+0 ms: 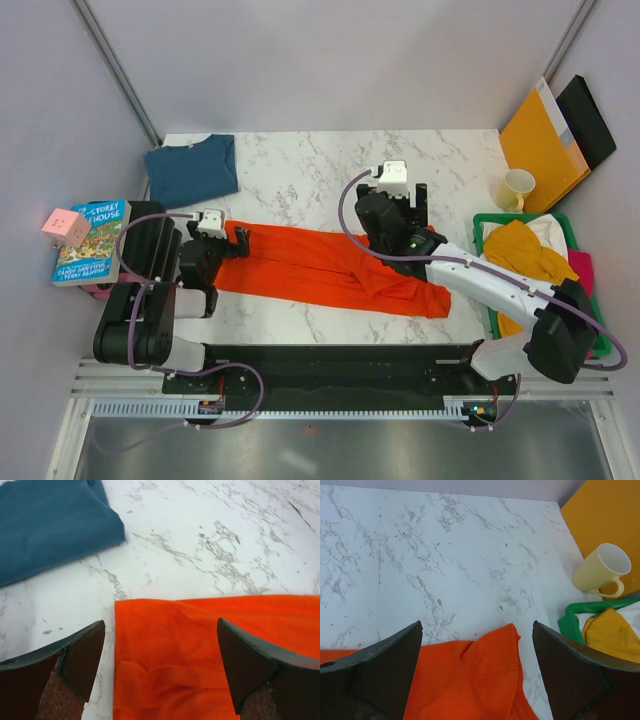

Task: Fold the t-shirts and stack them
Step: Rotate the tshirt 90 degrees

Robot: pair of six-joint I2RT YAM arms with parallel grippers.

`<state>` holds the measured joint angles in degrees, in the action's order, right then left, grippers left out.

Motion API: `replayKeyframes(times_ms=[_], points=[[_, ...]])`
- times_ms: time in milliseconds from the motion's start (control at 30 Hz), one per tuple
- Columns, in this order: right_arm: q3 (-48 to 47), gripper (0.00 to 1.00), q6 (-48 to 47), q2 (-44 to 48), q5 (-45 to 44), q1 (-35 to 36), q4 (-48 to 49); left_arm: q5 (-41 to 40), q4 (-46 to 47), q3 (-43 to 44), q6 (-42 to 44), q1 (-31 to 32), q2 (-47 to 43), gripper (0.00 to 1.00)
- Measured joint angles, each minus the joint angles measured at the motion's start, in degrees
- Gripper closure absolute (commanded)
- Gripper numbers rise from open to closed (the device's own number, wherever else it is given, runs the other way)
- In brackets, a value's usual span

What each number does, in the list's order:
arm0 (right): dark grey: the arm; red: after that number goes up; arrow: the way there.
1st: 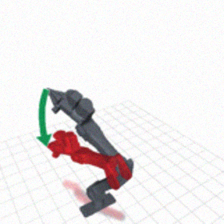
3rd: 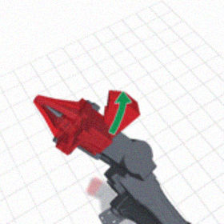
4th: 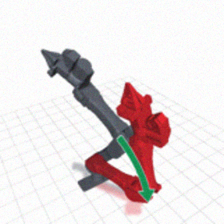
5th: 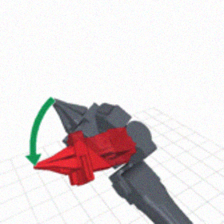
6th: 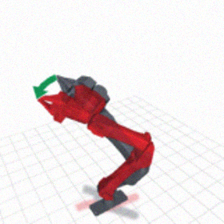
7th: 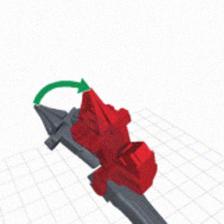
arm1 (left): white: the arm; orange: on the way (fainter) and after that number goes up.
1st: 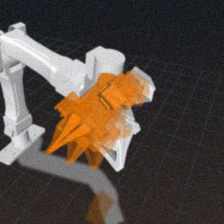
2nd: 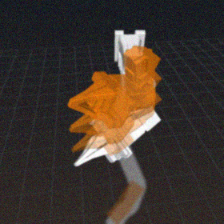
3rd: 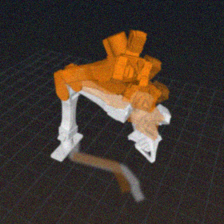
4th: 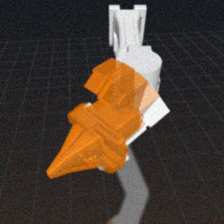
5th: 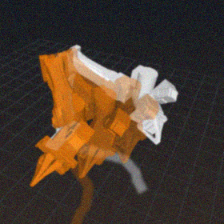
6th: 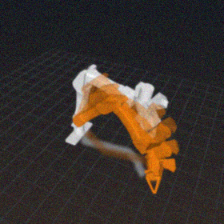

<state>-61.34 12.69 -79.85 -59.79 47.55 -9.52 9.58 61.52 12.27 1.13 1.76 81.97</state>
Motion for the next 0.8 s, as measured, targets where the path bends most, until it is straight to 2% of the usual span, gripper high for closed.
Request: replayKeyframes(times_ms=[300, 467, 600, 800], points=[[1.14, 0.02, 1.55, 5.86, 1.05, -1.62, -0.46, -3.87, 0.33, 0.46, -0.02, -0.07, 0.0, 0.0], [5.38, 0.02, 4.79, 10.25, 3.02, -4.11, 0.76, -4.33, 0.33, 0.46, -0.02, -0.07, 0.0, 0.0], [8.57, 0.02, 7.72, 10.45, 5.33, -4.59, 0.13, -4.66, 0.33, 0.46, -0.02, -0.07, 0.0, 0.0], [8.57, 0.02, 10.54, 10.01, 6.6, -4.59, -4.92, -4.83, 0.33, 0.46, -0.02, -0.07, 0.0, 0.0]])
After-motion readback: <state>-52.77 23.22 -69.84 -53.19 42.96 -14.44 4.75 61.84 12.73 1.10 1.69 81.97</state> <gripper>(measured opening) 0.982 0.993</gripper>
